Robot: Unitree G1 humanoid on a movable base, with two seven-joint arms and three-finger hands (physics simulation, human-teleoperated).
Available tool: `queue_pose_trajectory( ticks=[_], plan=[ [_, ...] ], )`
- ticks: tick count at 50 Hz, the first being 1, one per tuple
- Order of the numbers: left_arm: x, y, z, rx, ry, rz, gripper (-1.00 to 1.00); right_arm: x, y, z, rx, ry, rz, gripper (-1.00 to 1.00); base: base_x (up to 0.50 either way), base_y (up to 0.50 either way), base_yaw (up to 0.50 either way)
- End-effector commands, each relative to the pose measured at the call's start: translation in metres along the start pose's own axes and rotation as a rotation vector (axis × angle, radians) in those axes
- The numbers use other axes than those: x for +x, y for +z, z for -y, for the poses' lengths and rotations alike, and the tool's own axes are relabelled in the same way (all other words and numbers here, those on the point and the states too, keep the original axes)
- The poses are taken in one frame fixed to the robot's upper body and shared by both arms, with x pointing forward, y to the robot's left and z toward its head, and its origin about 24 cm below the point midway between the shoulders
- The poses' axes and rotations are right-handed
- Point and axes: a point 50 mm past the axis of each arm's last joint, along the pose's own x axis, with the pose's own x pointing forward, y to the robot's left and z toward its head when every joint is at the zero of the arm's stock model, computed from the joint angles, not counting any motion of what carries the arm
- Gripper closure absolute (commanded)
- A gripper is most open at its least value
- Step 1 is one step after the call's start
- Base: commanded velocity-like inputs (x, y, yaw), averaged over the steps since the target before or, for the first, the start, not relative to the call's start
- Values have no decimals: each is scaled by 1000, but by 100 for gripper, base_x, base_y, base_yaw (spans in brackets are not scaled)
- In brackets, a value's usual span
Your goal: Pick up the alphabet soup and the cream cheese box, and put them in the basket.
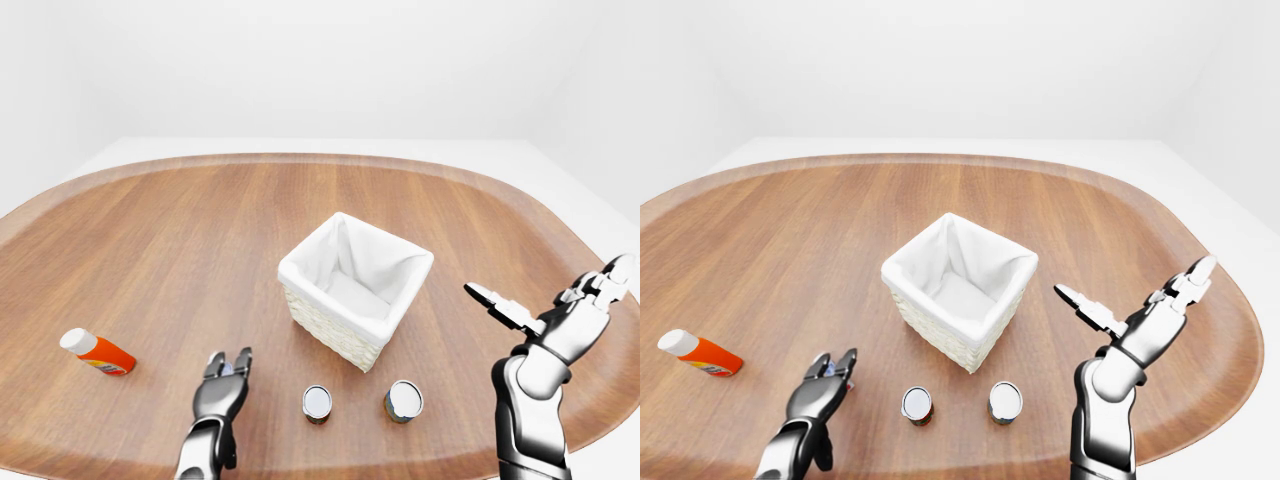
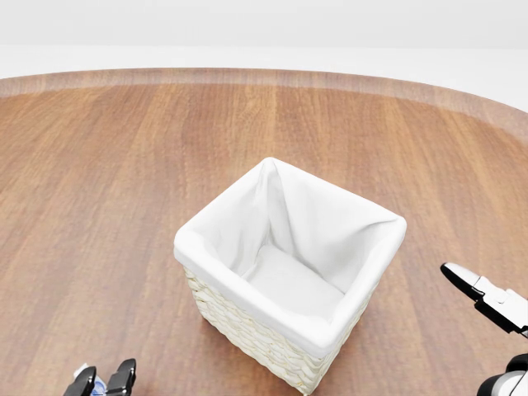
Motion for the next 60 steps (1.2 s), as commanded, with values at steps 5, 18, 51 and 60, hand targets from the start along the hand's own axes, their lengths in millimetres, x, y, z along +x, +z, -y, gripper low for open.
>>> queue_pose_trajectory(
  ticks=[5,18,51,60],
  plan=[
    [21,-7,23,-5,-66,-32,-100,1,-2,-1,-3,1,-5,-100,0,0,0],
    [37,-12,39,-3,-119,-69,-100,1,-1,-1,-3,2,-5,-100,0,0,0],
    [22,-20,38,-26,-18,-74,100,0,1,0,3,0,3,-100,0,0,0],
    [8,-20,26,-43,31,-60,100,0,-1,0,1,-1,-2,-100,0,0,0]
  ],
)
